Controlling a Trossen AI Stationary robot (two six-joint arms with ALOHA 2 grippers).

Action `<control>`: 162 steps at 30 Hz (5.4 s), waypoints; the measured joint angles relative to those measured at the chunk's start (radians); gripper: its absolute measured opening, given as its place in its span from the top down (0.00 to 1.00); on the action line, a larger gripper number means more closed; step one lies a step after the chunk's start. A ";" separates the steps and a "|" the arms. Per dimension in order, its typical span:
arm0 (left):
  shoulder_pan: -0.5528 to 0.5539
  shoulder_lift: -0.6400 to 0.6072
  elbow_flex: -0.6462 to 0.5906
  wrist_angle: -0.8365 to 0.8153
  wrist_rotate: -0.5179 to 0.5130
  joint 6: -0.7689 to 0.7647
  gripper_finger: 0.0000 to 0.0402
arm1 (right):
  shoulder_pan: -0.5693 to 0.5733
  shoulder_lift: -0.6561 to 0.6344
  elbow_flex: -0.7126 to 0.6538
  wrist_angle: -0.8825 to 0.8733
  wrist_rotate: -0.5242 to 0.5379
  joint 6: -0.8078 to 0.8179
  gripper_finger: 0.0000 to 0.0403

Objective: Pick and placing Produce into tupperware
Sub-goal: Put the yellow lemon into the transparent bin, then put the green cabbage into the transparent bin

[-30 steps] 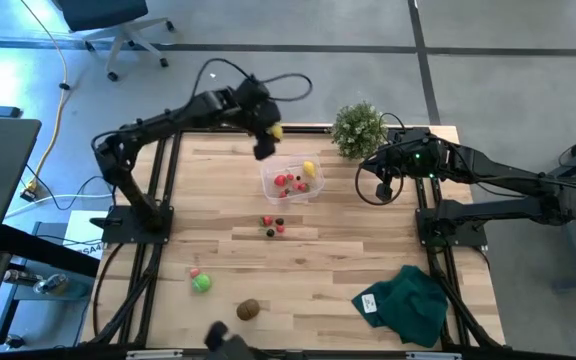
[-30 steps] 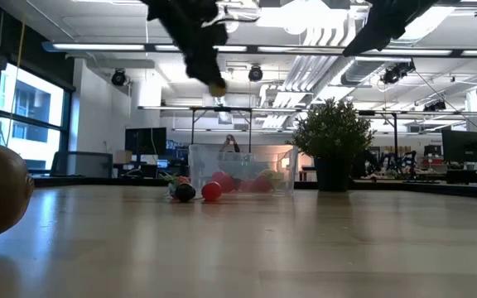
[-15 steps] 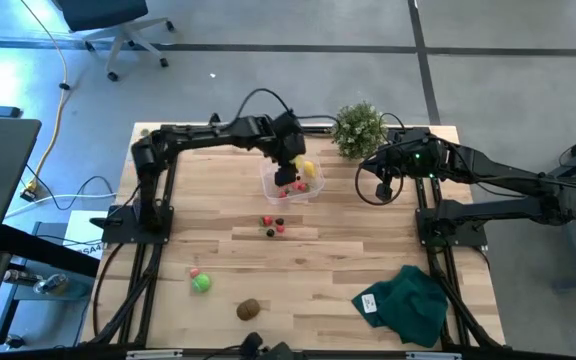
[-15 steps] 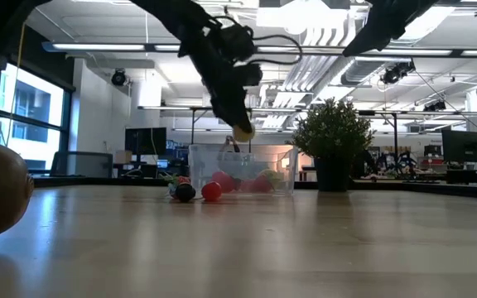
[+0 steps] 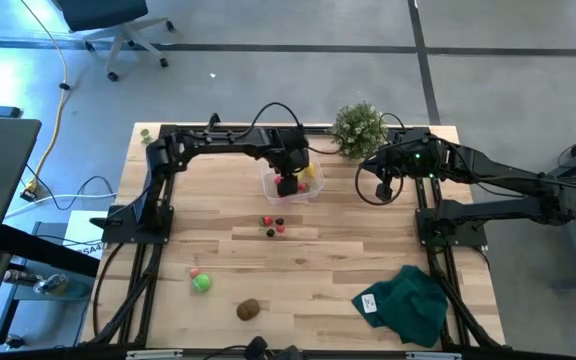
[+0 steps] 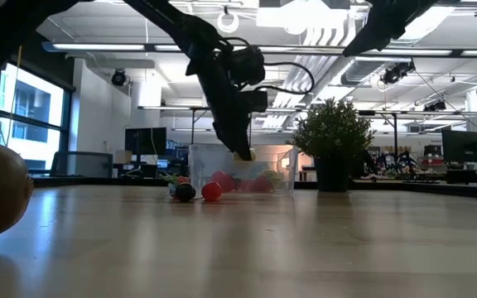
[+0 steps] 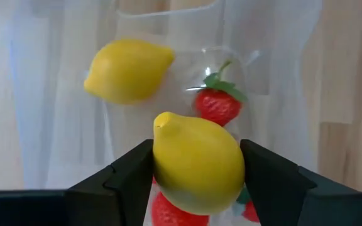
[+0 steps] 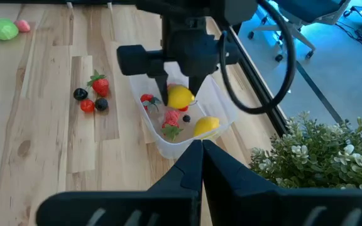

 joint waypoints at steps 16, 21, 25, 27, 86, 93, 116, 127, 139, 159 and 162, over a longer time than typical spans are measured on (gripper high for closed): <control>0.003 0.033 0.000 -0.003 -0.005 0.006 0.42 | 0.000 0.000 0.000 0.000 0.000 0.000 1.00; 0.003 0.033 0.000 -0.008 -0.005 0.007 0.45 | 0.000 0.000 0.000 0.000 0.000 0.000 1.00; 0.003 0.033 0.000 -0.008 -0.005 0.008 0.45 | 0.000 0.000 0.000 0.000 0.000 0.000 1.00; 0.003 0.033 0.000 -0.009 0.001 0.008 0.44 | 0.000 0.000 0.000 0.000 0.000 0.000 1.00; -0.669 -0.103 0.397 -0.883 -0.319 -0.303 0.58 | 0.000 0.000 0.000 -0.001 0.000 0.000 1.00; -0.804 -0.255 0.176 -0.838 -0.330 -0.389 0.58 | 0.000 0.000 0.000 -0.001 0.000 0.000 1.00; -1.087 -0.730 -0.596 -0.428 -0.103 -0.534 0.58 | 0.000 0.000 0.000 0.000 0.000 0.000 1.00; -1.084 -0.729 -0.766 -0.144 -0.028 -0.438 0.58 | 0.000 0.000 0.000 0.000 0.000 0.000 1.00; -1.084 -0.720 -0.787 -0.121 -0.050 -0.359 0.58 | 0.000 0.000 0.000 0.000 0.000 0.000 1.00; -1.084 -0.720 -0.787 -0.119 -0.065 -0.293 0.49 | 0.000 0.000 0.000 0.000 0.000 0.000 1.00; -1.087 -0.720 -0.787 -0.117 -0.065 -0.250 0.43 | 0.000 0.000 0.000 0.000 0.000 0.000 1.00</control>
